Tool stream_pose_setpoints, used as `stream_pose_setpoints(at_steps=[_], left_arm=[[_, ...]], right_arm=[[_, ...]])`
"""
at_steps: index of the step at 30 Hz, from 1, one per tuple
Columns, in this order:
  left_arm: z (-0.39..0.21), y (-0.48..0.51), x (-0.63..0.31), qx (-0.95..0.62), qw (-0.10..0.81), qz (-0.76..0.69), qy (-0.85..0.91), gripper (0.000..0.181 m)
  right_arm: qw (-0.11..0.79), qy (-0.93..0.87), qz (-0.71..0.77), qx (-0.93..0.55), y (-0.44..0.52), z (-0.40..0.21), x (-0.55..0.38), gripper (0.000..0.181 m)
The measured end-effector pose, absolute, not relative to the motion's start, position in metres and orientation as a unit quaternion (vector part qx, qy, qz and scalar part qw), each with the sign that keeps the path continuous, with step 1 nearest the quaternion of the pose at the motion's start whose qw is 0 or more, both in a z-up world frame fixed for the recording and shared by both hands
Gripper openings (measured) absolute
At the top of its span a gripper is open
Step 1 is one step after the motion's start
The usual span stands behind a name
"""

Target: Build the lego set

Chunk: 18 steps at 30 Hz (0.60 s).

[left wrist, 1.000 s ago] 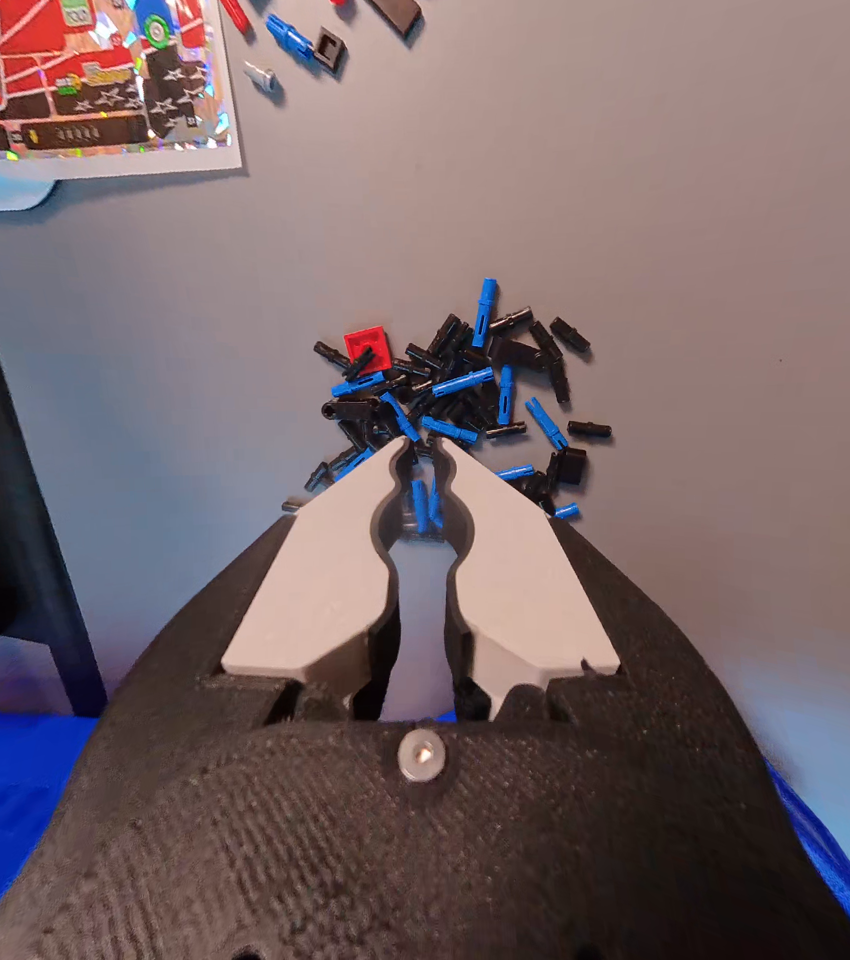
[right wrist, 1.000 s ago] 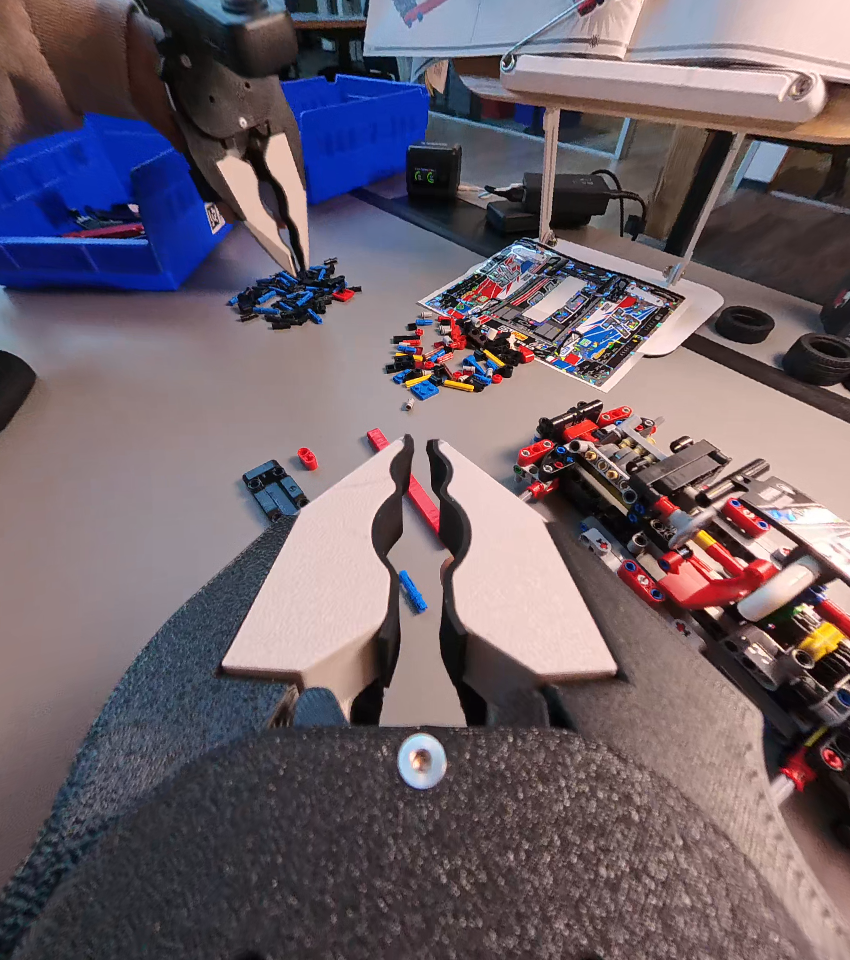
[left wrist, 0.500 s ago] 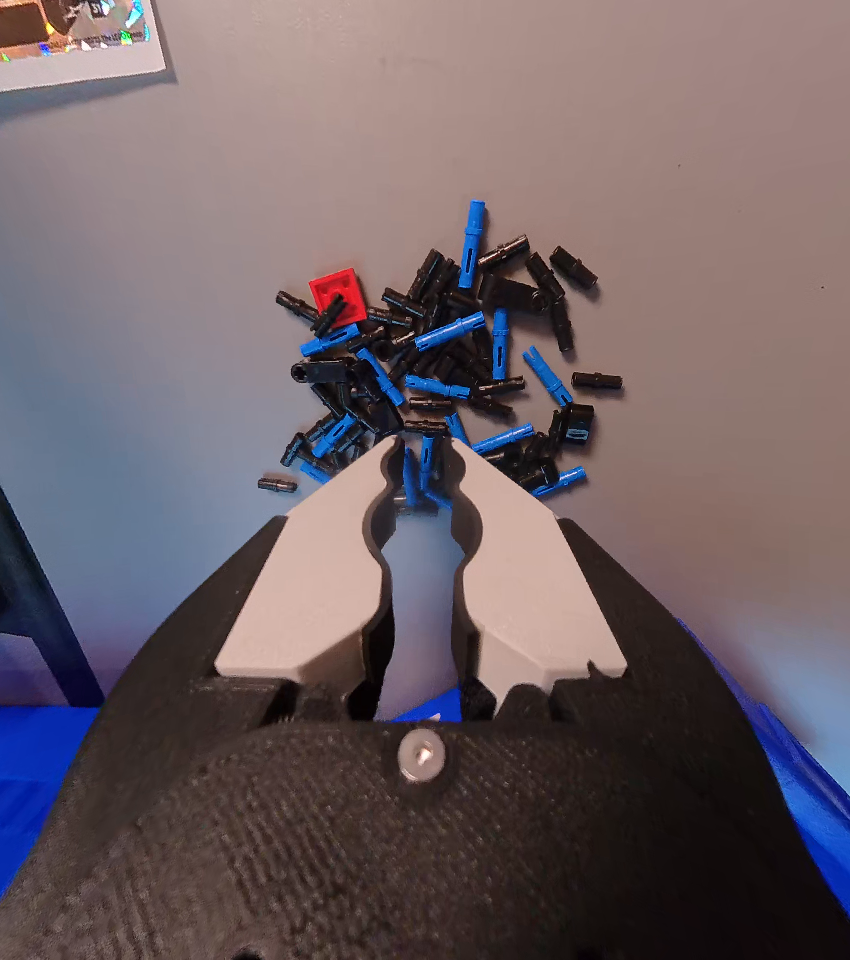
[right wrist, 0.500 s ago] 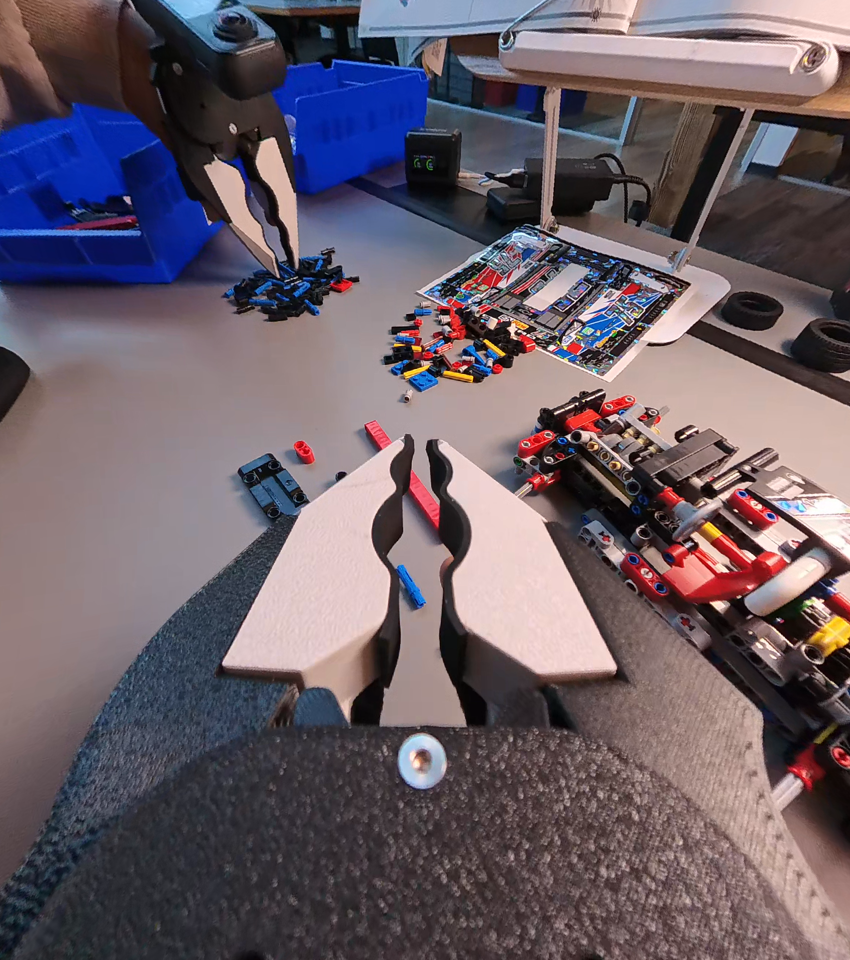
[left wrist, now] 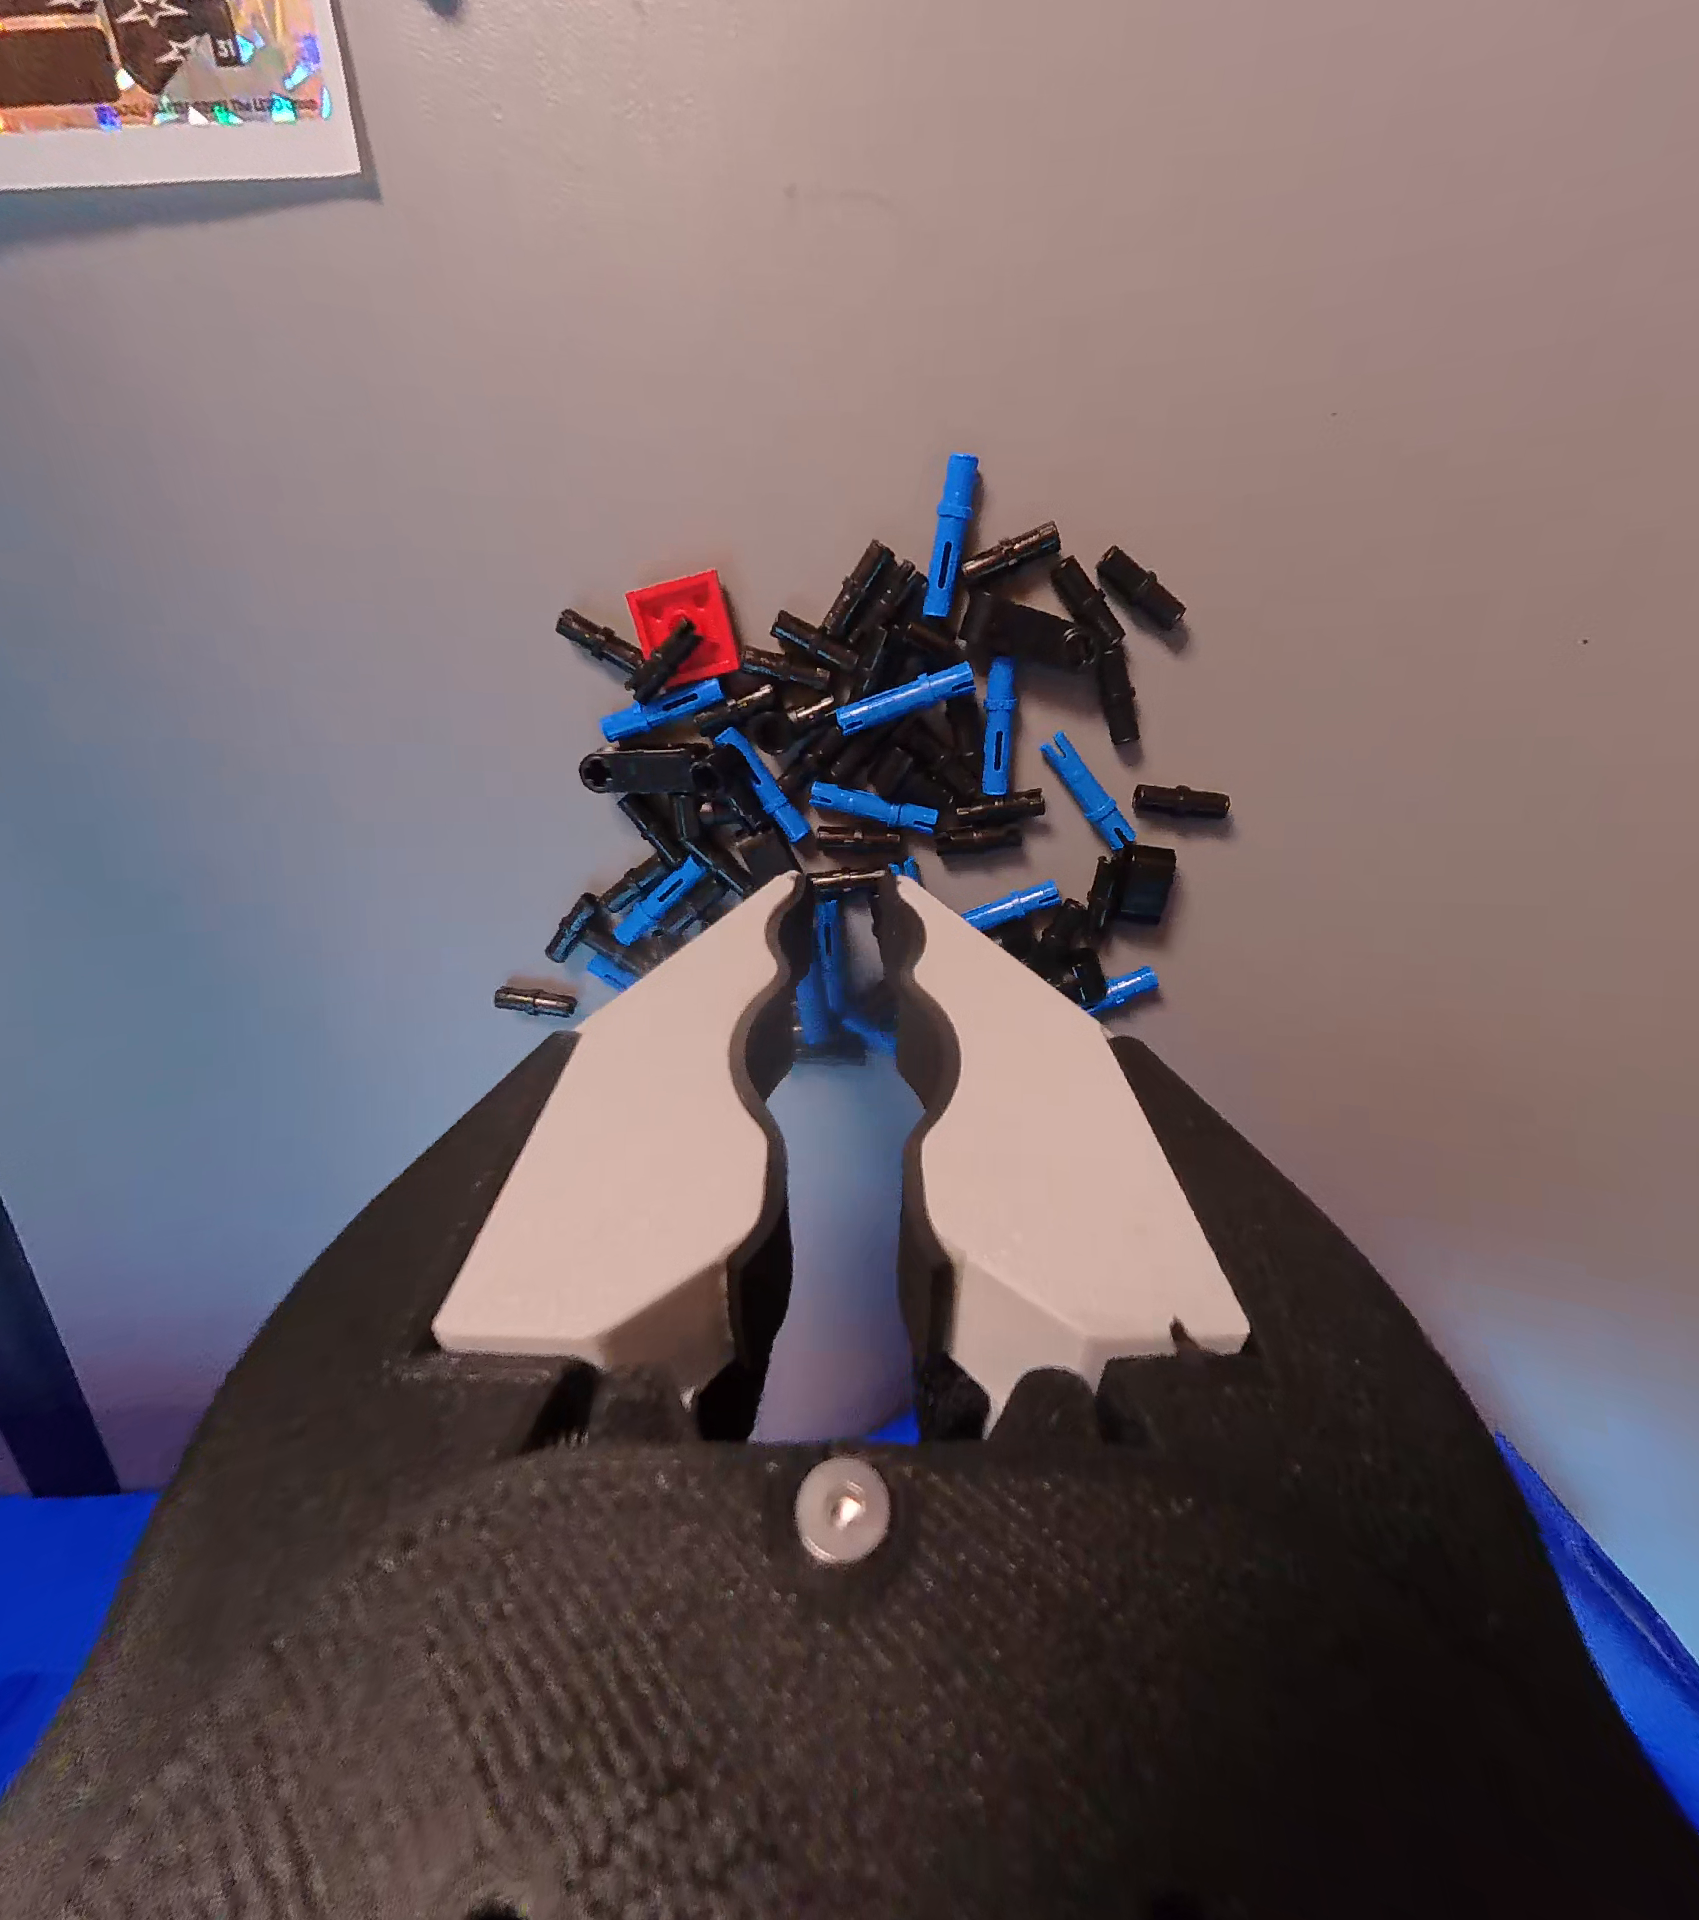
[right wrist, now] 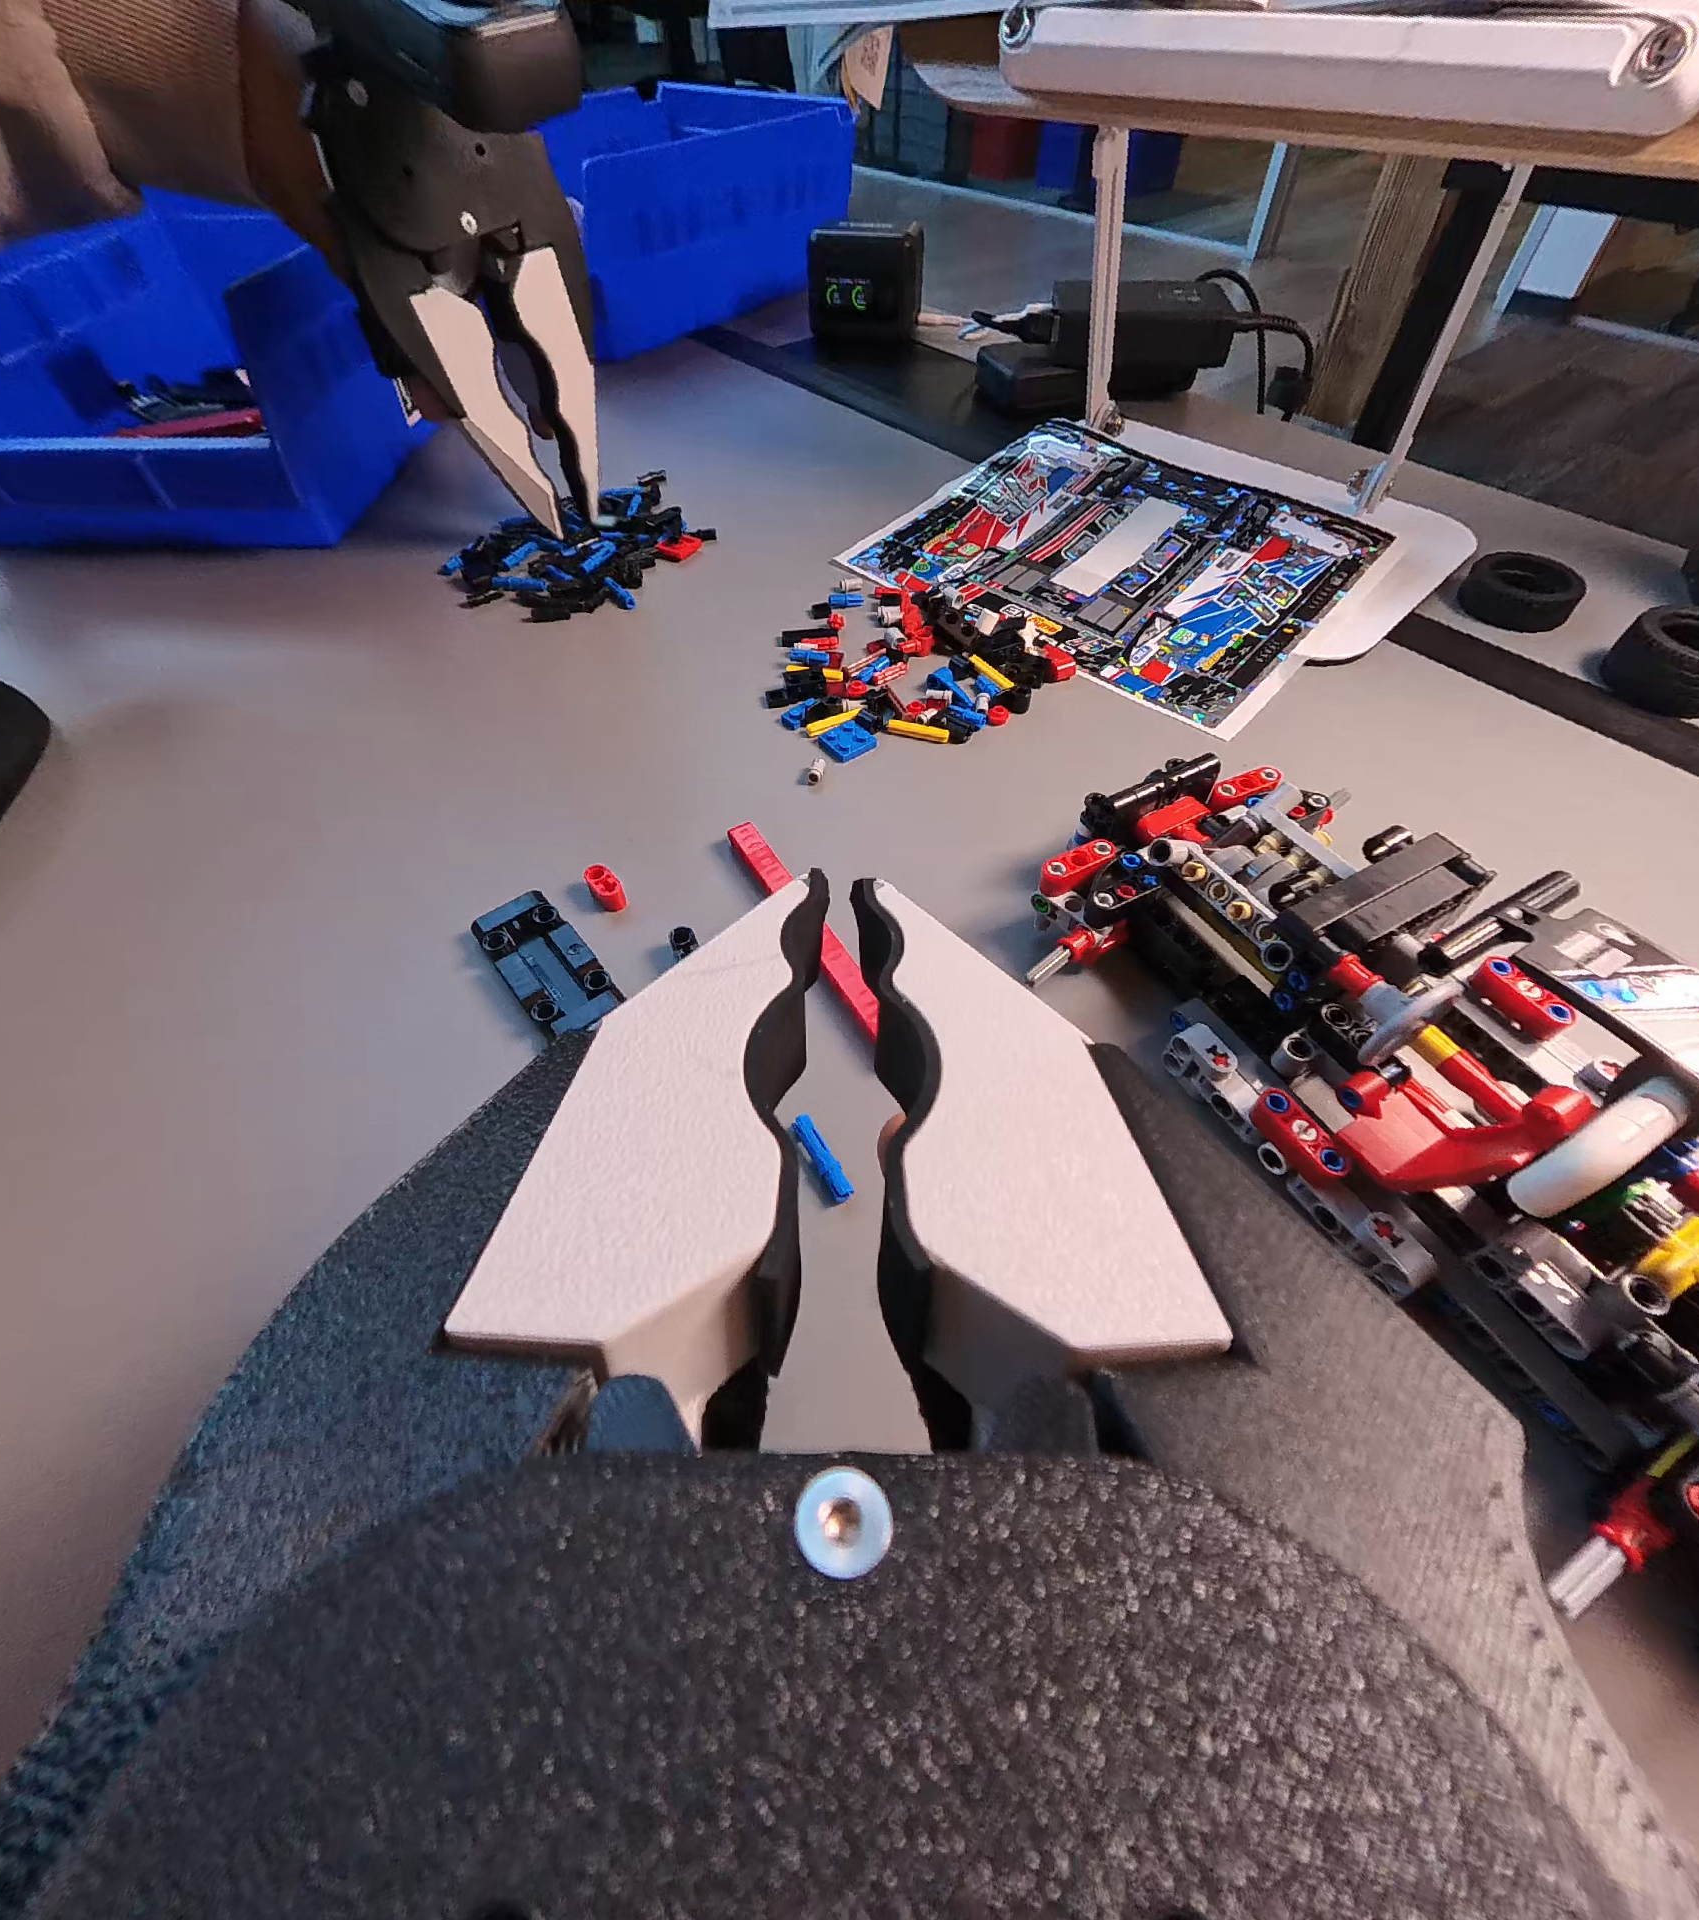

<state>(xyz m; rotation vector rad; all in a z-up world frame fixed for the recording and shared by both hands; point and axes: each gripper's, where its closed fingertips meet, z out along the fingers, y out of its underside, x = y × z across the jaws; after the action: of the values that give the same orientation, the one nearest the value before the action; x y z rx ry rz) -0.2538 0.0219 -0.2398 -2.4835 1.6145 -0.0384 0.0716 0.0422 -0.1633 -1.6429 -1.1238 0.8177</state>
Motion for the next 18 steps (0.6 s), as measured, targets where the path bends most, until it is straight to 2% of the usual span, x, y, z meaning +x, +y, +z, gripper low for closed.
stream_pose_setpoints(at_steps=[18], left_arm=[[-0.2435,0.0228,-0.2524,-0.824,0.088,-0.008,0.56,0.014]], right_arm=[[0.465,-0.464,0.333,-0.676,0.041,-0.1688,0.0707,0.003]])
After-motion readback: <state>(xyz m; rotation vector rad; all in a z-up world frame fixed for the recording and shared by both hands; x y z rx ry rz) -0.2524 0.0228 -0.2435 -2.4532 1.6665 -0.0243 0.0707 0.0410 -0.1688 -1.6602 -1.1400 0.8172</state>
